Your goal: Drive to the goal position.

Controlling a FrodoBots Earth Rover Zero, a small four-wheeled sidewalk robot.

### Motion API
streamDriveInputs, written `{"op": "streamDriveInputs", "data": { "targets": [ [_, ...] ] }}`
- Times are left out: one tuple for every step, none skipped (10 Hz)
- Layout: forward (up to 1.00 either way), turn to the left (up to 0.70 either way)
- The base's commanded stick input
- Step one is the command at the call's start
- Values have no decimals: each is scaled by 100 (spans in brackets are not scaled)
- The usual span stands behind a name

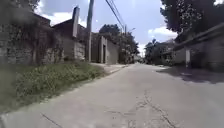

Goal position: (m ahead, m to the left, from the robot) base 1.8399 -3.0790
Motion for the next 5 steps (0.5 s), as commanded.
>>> {"op": "streamDriveInputs", "data": {
  "targets": [
    [100,-7],
    [100,-17],
    [100,0],
    [100,0],
    [100,0]
  ]
}}
